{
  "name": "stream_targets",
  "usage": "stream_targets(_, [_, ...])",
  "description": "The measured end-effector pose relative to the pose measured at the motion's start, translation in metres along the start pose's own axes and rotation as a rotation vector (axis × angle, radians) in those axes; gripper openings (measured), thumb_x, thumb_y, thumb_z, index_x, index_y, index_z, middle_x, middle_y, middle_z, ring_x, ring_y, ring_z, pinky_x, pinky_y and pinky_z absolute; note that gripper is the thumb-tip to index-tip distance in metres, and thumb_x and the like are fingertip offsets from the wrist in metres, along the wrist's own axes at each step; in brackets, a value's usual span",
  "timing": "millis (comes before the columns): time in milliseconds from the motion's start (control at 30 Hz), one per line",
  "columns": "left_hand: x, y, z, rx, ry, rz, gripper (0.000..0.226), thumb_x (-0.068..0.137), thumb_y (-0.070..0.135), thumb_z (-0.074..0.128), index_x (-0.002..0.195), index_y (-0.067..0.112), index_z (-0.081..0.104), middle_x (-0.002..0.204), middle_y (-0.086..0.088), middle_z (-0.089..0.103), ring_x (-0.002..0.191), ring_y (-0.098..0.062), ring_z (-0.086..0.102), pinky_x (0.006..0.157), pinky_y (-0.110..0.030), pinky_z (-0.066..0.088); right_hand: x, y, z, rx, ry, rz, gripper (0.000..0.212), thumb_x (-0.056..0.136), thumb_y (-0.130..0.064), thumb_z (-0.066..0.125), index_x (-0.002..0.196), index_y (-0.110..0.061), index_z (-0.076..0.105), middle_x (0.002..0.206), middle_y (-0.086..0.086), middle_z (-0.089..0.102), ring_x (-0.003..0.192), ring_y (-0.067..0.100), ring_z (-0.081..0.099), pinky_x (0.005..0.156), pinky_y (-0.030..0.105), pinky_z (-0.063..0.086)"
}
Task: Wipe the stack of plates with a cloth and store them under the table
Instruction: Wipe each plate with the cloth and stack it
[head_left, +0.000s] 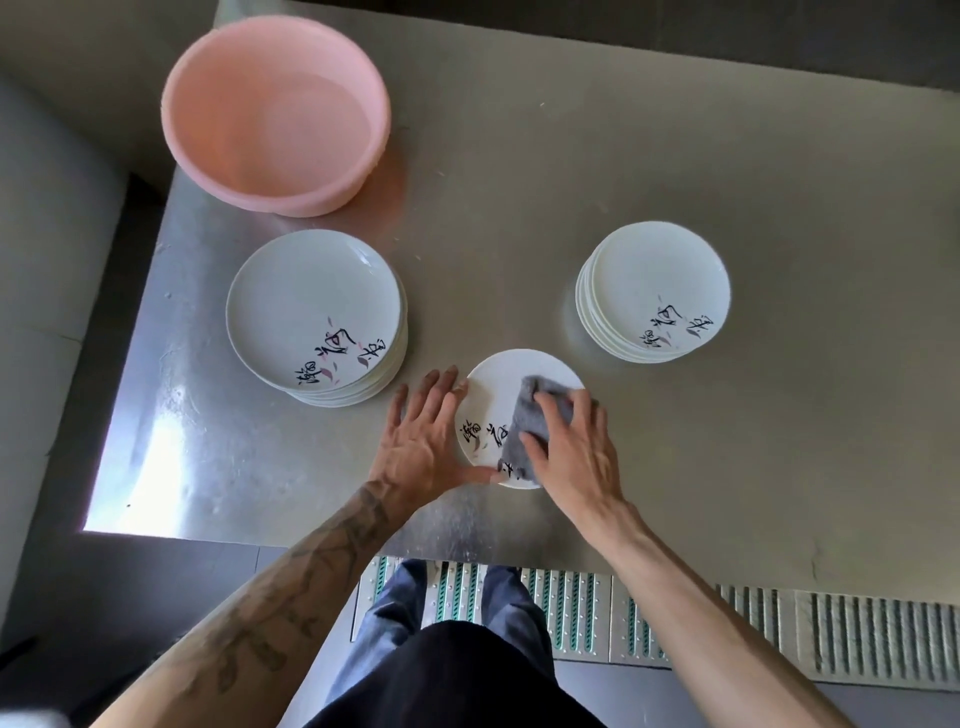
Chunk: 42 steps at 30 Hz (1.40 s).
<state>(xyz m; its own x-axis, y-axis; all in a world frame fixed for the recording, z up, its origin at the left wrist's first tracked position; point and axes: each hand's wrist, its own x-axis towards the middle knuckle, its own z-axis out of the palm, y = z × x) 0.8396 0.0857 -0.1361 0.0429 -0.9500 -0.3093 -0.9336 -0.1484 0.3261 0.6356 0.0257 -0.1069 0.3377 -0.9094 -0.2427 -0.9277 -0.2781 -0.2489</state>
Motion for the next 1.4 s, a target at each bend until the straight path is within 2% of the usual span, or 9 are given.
stream_targets(167, [-0.001,0.003,0.001,0.005,0.021,-0.009,0.141,0.055,0.108,0.042,0.159,0.014,0.026,0.169,0.0,0.023,0.157,-0.023,0.017,0.127,-0.055,0.013,0.017,-0.016,0.007,-0.057,0.066,-0.012,0.054,0.095,-0.049,0.061,0.144,-0.027,0.053,0.137,0.008,0.047,0.113,0.032,0.045,0.097,0.041,0.046])
stream_targets(367, [-0.001,0.003,0.001,0.026,0.033,-0.005,0.14,0.056,0.107,0.046,0.16,0.014,0.026,0.169,0.001,0.022,0.157,-0.02,0.017,0.128,-0.052,0.012,0.013,-0.005,0.014,-0.115,-0.064,-0.33,0.054,0.1,-0.046,0.054,0.152,-0.032,0.044,0.156,0.005,0.039,0.136,0.032,0.04,0.11,0.045,0.04])
stream_targets(567, [-0.001,0.002,0.0,0.021,0.006,-0.001,0.142,0.056,0.108,0.044,0.16,0.014,0.022,0.17,0.001,0.019,0.158,-0.02,0.013,0.128,-0.054,0.008,-0.01,0.001,0.01,-0.095,0.024,-0.107,0.054,0.101,-0.036,0.057,0.153,-0.028,0.045,0.158,0.008,0.039,0.14,0.034,0.039,0.109,0.047,0.044])
stream_targets(767, [-0.001,0.002,0.002,0.02,0.031,0.004,0.143,0.054,0.109,0.043,0.159,0.014,0.025,0.169,-0.001,0.022,0.157,-0.021,0.016,0.128,-0.053,0.01,-0.001,-0.016,0.017,-0.071,-0.07,-0.255,0.062,0.099,-0.032,0.062,0.156,-0.029,0.039,0.167,0.003,0.028,0.152,0.03,0.026,0.123,0.045,0.027])
stream_targets(867, [-0.001,0.002,0.003,0.041,0.027,0.011,0.144,0.055,0.109,0.042,0.16,0.011,0.025,0.169,-0.001,0.022,0.158,-0.022,0.016,0.128,-0.053,0.011,0.014,-0.009,0.013,-0.104,-0.091,-0.402,0.059,0.1,-0.037,0.061,0.156,-0.03,0.04,0.165,0.0,0.03,0.15,0.028,0.028,0.121,0.045,0.031])
stream_targets(1067, [-0.003,0.004,-0.002,0.045,0.024,0.006,0.142,0.058,0.107,0.04,0.161,0.011,0.022,0.171,-0.001,0.019,0.158,-0.022,0.014,0.128,-0.054,0.01,-0.012,0.007,0.004,-0.118,-0.02,-0.123,0.053,0.103,-0.037,0.052,0.154,-0.03,0.043,0.163,0.003,0.034,0.145,0.029,0.035,0.116,0.045,0.039])
stream_targets(1167, [-0.005,0.007,-0.005,0.079,0.039,0.02,0.141,0.061,0.107,0.037,0.16,0.007,0.026,0.17,-0.007,0.022,0.157,-0.027,0.02,0.127,-0.056,0.015,-0.04,0.001,0.008,-0.056,0.016,-0.153,0.045,0.099,-0.028,0.06,0.144,-0.026,0.057,0.153,0.001,0.049,0.133,0.027,0.049,0.107,0.042,0.048])
stream_targets(1267, [-0.001,0.004,-0.004,0.197,0.076,0.13,0.137,0.069,0.105,0.029,0.154,-0.002,0.035,0.169,-0.018,0.02,0.156,-0.033,0.02,0.126,-0.057,0.015,-0.04,-0.003,0.003,0.016,0.039,-0.129,0.039,0.094,-0.018,0.069,0.132,-0.021,0.066,0.141,-0.001,0.059,0.12,0.025,0.057,0.1,0.04,0.052])
stream_targets(1400, [0.005,0.001,0.0,0.275,0.046,0.316,0.128,0.077,0.1,0.027,0.16,0.004,0.028,0.172,-0.015,0.004,0.159,-0.031,0.003,0.127,-0.057,0.009,-0.036,0.0,-0.005,0.08,0.066,-0.093,0.029,0.091,-0.015,0.069,0.12,-0.015,0.07,0.129,-0.001,0.064,0.11,0.026,0.06,0.092,0.04,0.055])
